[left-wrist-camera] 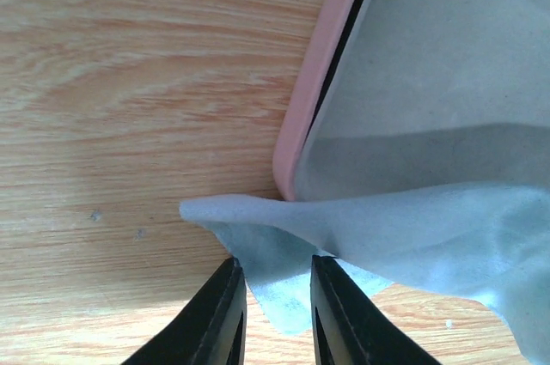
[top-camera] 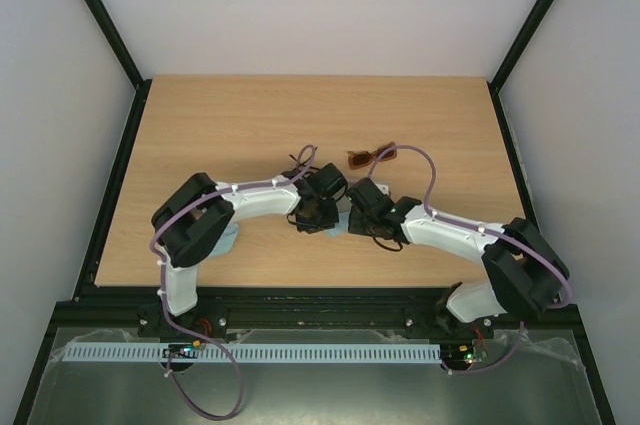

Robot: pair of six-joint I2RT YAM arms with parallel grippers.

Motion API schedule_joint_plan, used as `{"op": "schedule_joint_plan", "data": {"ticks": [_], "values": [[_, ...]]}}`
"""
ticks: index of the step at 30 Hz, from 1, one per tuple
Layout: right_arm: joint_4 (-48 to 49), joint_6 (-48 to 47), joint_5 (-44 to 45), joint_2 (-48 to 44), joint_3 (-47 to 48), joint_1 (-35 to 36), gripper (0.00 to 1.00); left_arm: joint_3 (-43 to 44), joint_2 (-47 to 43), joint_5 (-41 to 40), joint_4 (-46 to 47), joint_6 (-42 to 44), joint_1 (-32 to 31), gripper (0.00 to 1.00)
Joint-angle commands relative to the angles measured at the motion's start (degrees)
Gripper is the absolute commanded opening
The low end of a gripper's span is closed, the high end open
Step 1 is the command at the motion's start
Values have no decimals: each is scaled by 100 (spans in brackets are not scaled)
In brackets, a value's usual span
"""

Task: Organize the sunglasses
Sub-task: Adjust the glasses cleaning cloth at the center of the board.

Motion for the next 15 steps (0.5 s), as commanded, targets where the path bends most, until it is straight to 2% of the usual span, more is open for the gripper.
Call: {"op": "schedule_joint_plan", "data": {"ticks": [1, 11, 15], "values": [[308, 91, -68, -200, -171, -26, 1, 47, 349, -193, -636, -257, -96, 25], [502, 43, -172, -202, -277, -28, 1, 157, 658, -444, -832, -269, -125, 21], [567, 87, -207, -181, -310, -27, 1, 159, 724, -489, -802, -256, -121, 14]]}}
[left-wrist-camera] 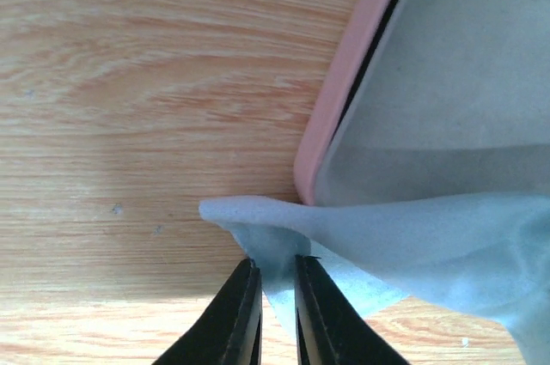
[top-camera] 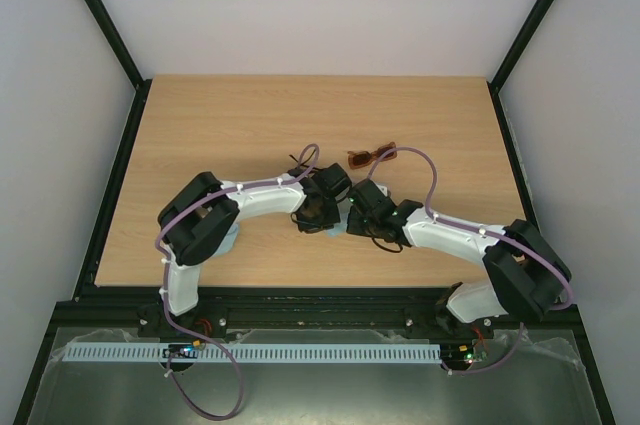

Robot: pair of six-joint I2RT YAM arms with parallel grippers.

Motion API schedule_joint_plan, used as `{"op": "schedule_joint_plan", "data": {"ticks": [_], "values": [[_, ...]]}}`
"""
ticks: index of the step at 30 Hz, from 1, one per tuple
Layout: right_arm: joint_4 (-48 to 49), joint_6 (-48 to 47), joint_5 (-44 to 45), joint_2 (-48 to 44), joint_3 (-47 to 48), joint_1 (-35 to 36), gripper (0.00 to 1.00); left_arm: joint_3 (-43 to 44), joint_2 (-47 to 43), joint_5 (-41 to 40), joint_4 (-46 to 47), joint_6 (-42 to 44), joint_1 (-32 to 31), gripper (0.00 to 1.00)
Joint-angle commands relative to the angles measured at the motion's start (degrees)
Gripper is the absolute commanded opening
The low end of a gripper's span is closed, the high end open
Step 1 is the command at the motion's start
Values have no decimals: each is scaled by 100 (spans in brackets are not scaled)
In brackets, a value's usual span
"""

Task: Organize the sunglasses
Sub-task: Adjust the glasses cleaning cloth at the center of the board.

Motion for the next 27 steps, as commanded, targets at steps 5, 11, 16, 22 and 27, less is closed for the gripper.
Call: {"op": "schedule_joint_plan", "data": {"ticks": [5, 11, 16, 22, 27], "values": [[149, 99, 29, -86, -104, -33, 1, -119, 578, -252, -307, 1, -35, 4], [94, 97, 10, -93, -96, -27, 1, -206, 443, -404, -227, 45, 28, 2], [-108, -23, -341, -201, -55, -28, 1, -501, 37, -393, -154, 208, 80, 2], [-647, -369, -841, -300, -67, -31, 1, -1041, -566, -80, -118, 508, 84, 2], [-1061, -510, -1118, -425, -103, -18, 1, -1401, -1073, -11, -311, 767, 85, 2]]}}
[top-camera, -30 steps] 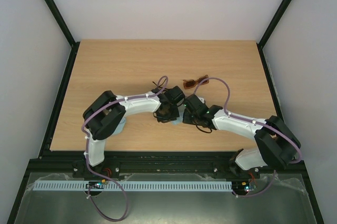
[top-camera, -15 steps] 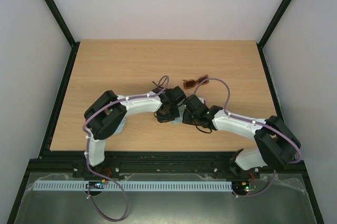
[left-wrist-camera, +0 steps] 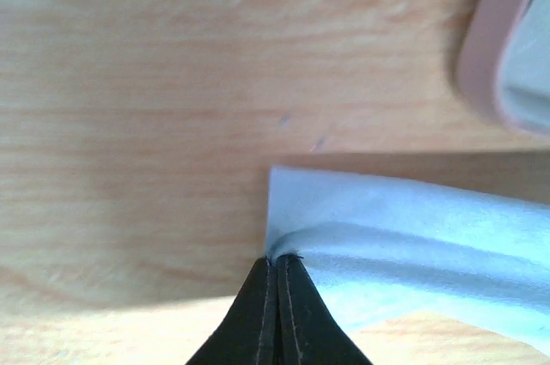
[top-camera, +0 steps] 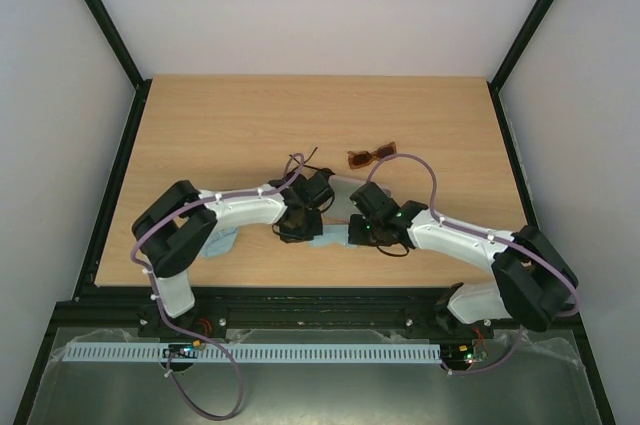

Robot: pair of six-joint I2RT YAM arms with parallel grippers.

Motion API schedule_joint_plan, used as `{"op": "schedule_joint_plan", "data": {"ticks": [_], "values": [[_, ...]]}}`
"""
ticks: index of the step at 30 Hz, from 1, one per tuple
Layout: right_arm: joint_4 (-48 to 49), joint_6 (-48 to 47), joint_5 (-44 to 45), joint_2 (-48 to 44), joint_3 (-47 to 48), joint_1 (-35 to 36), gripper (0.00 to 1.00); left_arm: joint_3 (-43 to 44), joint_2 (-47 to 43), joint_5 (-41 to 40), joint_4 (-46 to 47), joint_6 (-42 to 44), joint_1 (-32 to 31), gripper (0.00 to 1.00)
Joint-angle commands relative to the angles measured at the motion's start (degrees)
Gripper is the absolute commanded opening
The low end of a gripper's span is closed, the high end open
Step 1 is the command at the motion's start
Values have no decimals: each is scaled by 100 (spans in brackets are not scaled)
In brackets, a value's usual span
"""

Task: Organize the sunglasses
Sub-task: Adjust the glasses cleaning cloth at the center of the board.

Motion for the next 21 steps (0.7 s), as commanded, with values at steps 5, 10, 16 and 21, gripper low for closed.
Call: {"op": "schedule_joint_plan", "data": {"ticks": [5, 10, 16, 21], "values": [[-733, -272, -368, -200, -17, -19, 1, -459, -669, 190, -701, 532, 33, 2], [-669, -377, -156, 97, 130, -17, 1, -390, -832, 269, -761, 767, 38, 2], [-569, -374, -60, 423, 11, -9, 1, -471, -907, 392, -659, 794, 50, 12], [-561, -376, 90, 433, -94, -15, 1, -480, -870, 693, -283, 692, 53, 29]]}}
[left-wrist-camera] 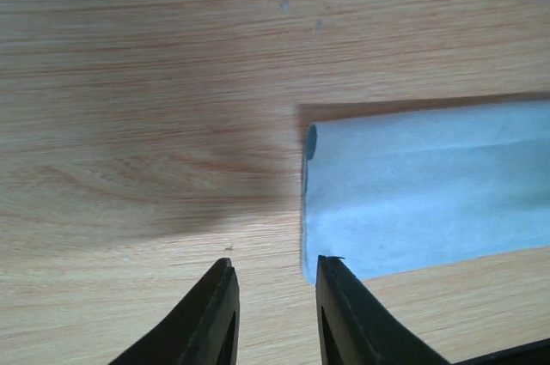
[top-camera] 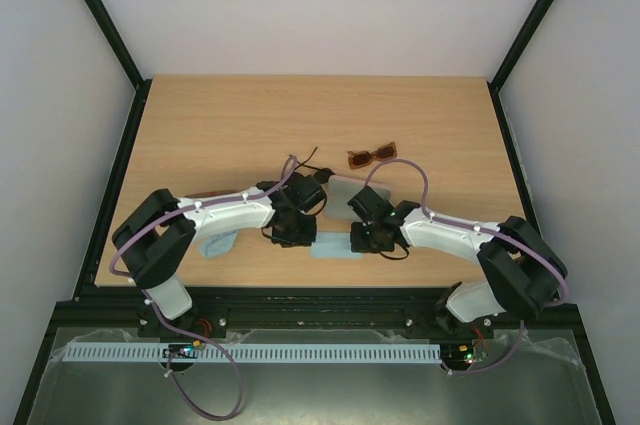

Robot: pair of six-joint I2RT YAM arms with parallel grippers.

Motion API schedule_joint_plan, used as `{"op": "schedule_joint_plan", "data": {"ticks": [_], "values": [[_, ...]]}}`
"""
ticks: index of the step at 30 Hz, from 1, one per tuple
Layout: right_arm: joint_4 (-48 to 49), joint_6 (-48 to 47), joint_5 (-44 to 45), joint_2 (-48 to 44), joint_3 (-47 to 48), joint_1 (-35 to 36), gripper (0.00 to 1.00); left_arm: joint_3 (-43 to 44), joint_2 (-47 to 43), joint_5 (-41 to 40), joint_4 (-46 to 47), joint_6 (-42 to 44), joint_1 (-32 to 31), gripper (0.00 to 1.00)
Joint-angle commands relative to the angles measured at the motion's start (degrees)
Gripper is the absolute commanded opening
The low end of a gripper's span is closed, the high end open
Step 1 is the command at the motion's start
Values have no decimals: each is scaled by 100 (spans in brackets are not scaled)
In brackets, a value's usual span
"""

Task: Organize the sunglasses
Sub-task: Adjust the glasses cleaning cloth at the center of the board, then pick up the glasses cleaning cloth from the center of the board.

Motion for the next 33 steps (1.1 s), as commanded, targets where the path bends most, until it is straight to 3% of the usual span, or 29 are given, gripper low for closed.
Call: {"op": "schedule_joint_plan", "data": {"ticks": [1, 6, 14, 33], "values": [[-146, -63, 261, 46, -97, -11, 1, -55, -60, 410, 297, -80, 15, 31], [-40, -60, 250, 97, -149, -10, 1, 69, 314, 435, 332, -355, -7, 35], [158, -25, 199, 84, -302, -10, 1, 357, 780, 31, 44, -581, -115, 32], [436, 58, 120, 26, -495, -9, 1, 650, 1524, -185, -281, -538, -307, 2]]}}
